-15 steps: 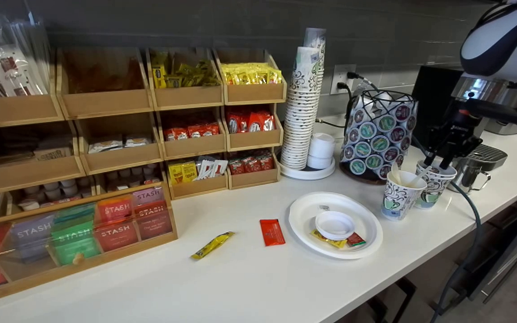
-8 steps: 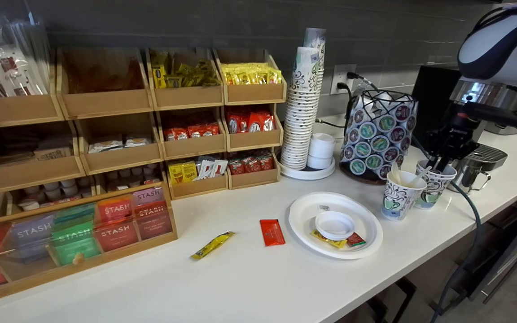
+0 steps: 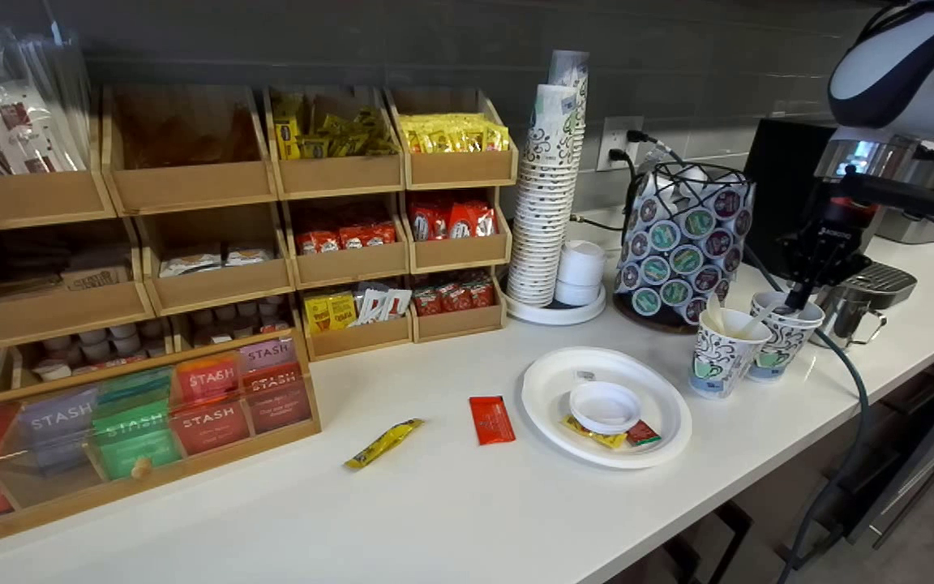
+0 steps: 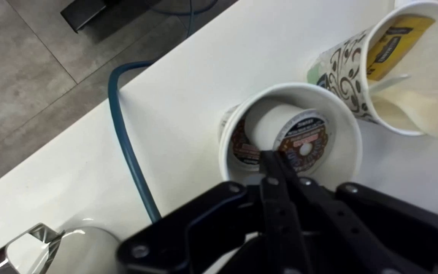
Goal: Remove the coffee pod from the two stacked coffee cups on the right then put the coffee pod on the base of the coffeemaker.
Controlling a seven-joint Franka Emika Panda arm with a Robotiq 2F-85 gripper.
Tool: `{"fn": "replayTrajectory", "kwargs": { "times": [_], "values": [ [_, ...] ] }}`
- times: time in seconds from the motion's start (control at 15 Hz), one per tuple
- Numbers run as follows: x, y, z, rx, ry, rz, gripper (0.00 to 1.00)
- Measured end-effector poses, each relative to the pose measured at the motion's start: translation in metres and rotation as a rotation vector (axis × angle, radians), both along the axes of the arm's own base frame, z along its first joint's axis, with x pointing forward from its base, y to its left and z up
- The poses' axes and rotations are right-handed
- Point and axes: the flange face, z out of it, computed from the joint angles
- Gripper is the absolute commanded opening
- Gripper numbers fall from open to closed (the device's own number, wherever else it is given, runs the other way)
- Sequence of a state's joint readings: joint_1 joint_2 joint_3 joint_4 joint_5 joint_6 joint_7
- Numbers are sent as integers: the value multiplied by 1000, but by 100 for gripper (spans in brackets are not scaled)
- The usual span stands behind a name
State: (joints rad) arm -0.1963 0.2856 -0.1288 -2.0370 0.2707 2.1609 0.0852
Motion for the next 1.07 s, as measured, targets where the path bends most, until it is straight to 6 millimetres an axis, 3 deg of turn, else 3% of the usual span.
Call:
{"fn": "replayTrajectory", "kwargs": {
  "times": [0.4,0.87,1.07],
  "values": [
    [-1,-2,23,30,4,-15,0],
    [-3,1,62,50,-61,-34,0],
    [-6,-7,84,52,-105,-60,0]
  ]
}}
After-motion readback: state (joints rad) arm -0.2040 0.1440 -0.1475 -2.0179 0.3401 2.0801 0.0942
